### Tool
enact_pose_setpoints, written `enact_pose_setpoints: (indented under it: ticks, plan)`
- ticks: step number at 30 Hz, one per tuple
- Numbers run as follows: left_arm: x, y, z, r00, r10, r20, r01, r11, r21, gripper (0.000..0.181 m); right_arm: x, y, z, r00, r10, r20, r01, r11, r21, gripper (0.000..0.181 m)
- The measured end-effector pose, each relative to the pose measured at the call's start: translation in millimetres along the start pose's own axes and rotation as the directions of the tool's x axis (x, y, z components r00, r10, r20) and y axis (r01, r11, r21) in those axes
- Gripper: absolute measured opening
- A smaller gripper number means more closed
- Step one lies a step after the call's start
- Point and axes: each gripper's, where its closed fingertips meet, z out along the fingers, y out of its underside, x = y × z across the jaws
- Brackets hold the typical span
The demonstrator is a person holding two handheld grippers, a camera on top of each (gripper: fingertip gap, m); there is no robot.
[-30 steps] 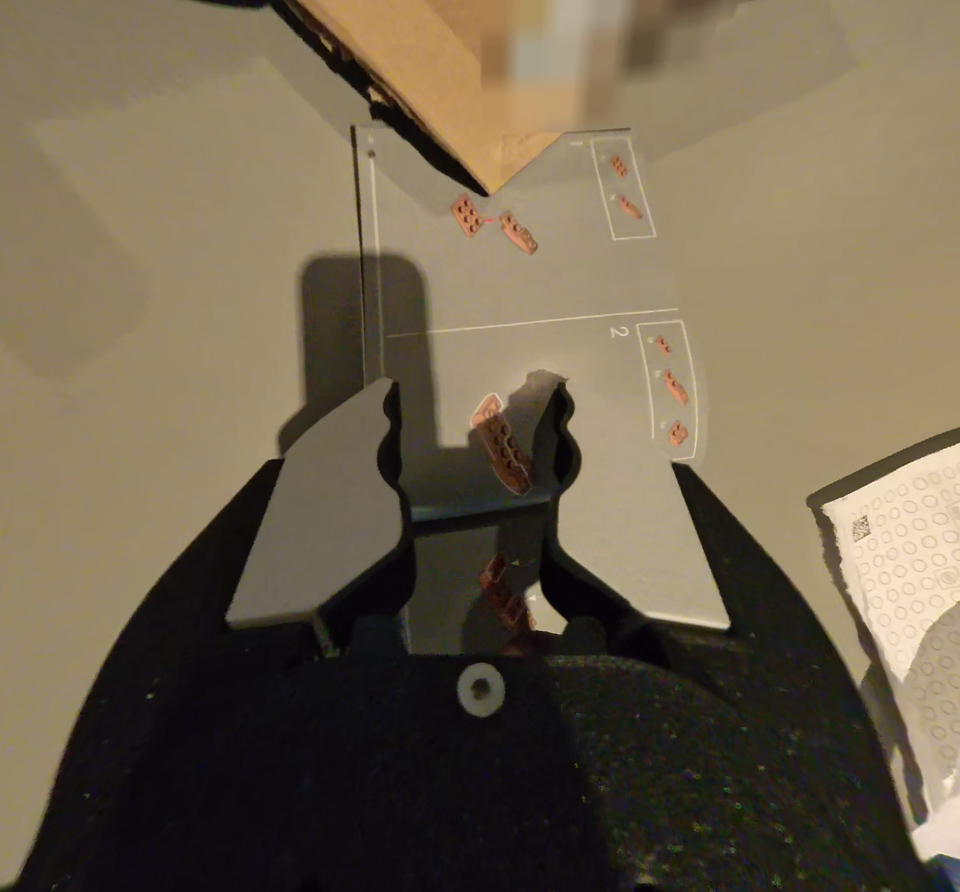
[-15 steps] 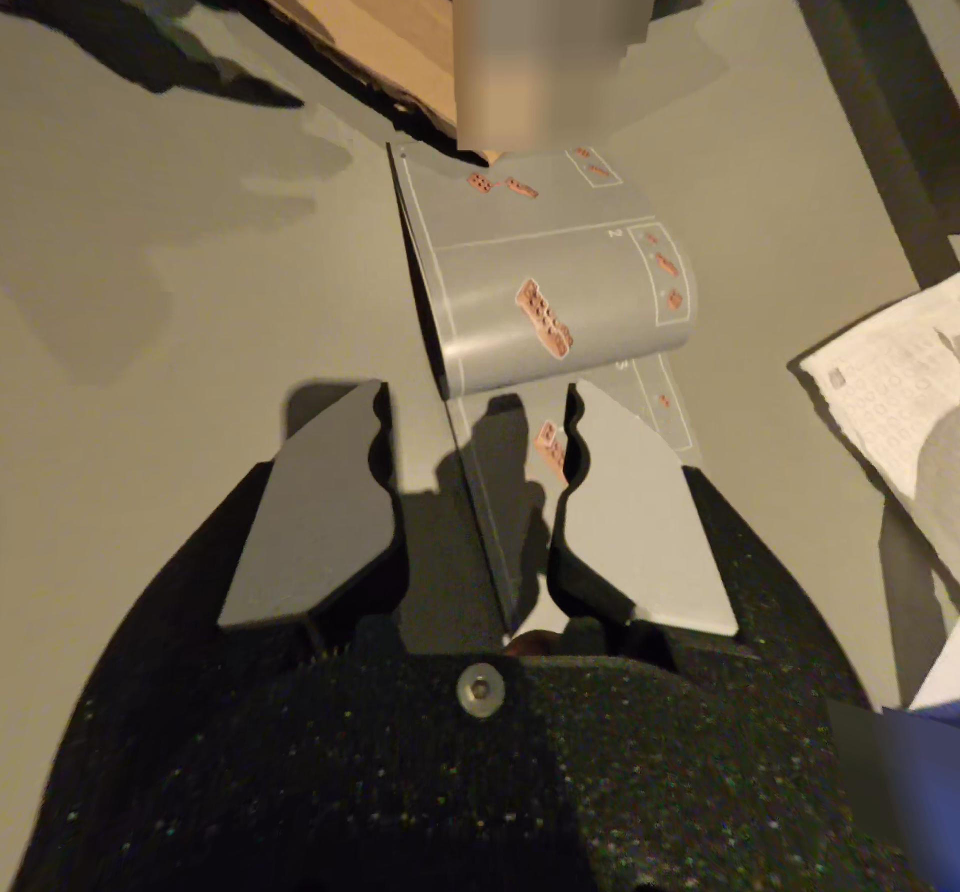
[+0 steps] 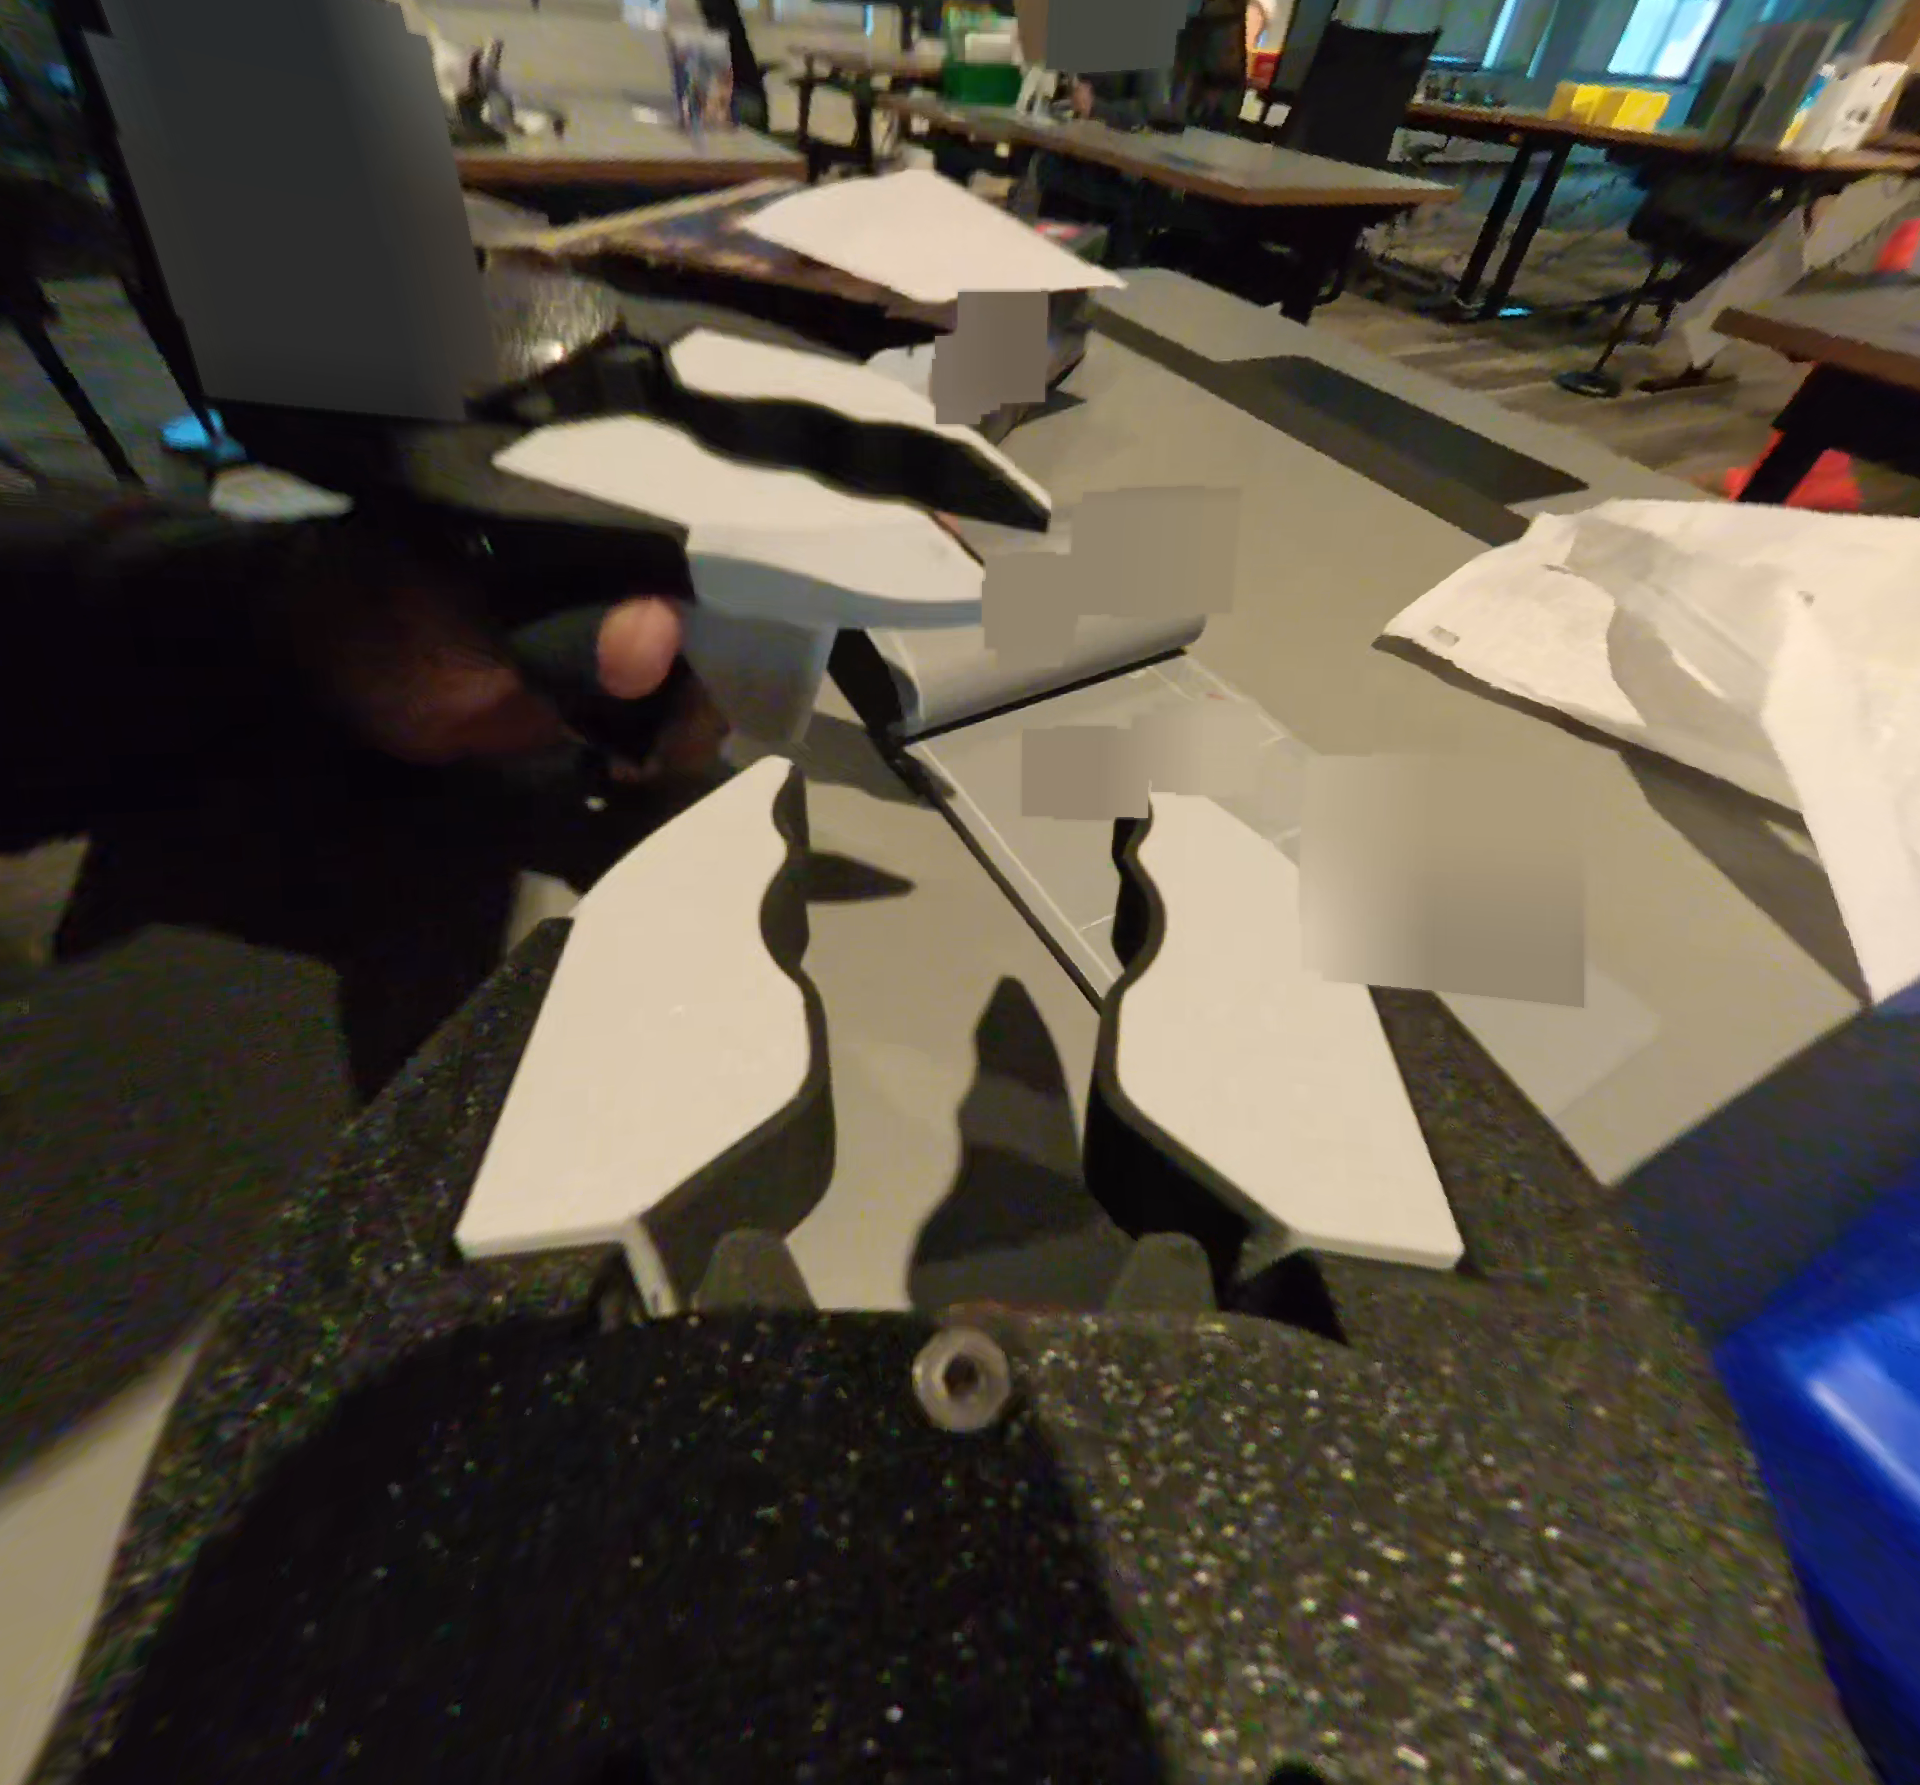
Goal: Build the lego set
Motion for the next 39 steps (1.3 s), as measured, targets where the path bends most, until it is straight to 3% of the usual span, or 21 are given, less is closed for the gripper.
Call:
enact_pose_setpoints:
  ticks: [4, 8, 14, 18, 22, 31, 35, 39]
  plan:
    - [7.2, -4.7, 16.6, 1.0, -0.017, 0.018, 0.016, 1.0, 0.024, 0.029, 8.4, -2.3, -8.1, 0.996, 0.091, -0.025, -0.091, 0.995, 0.032, 0.057]
    - [14.6, 0.7, 22.2, 1.0, 0.021, 0.0, -0.021, 1.0, -0.018, 0.03, 9.4, -5.0, -8.9, 0.996, 0.065, -0.053, -0.062, 0.997, 0.054, 0.056]
    - [24.5, -5.2, 16.0, 0.99, 0.136, 0.024, -0.137, 0.99, 0.04, 0.03, 18.1, -16.7, -18.9, 0.989, 0.013, -0.147, 0.007, 0.991, 0.135, 0.059]
    - [12.8, -14.3, 5.5, 0.992, 0.07, 0.104, -0.081, 0.991, 0.107, 0.03, 24.8, -29.6, -38.5, 0.984, 0.015, -0.18, 0.02, 0.981, 0.193, 0.06]
    - [13.4, -19.8, -0.8, 0.988, 0.02, 0.151, -0.042, 0.989, 0.145, 0.03, 29.8, -45.5, -56.0, 0.975, -0.093, -0.201, 0.133, 0.971, 0.197, 0.05]
    - [38.3, -60.8, 43.6, 0.98, 0.169, 0.104, -0.186, 0.963, 0.194, 0.03, 54.5, -66.8, -72.0, 0.96, -0.15, -0.235, 0.219, 0.928, 0.301, 0.049]
    - [37.8, -52.2, 64.6, 0.979, 0.195, 0.061, -0.203, 0.952, 0.227, 0.031, 60.3, -57.6, -80.3, 0.953, -0.157, -0.259, 0.239, 0.915, 0.326, 0.048]
    - [34.6, -37.9, 70.3, 0.995, 0.097, 0.018, -0.099, 0.971, 0.217, 0.031, 65.4, -51.8, -78.7, 0.965, -0.113, -0.236, 0.188, 0.927, 0.325, 0.047]
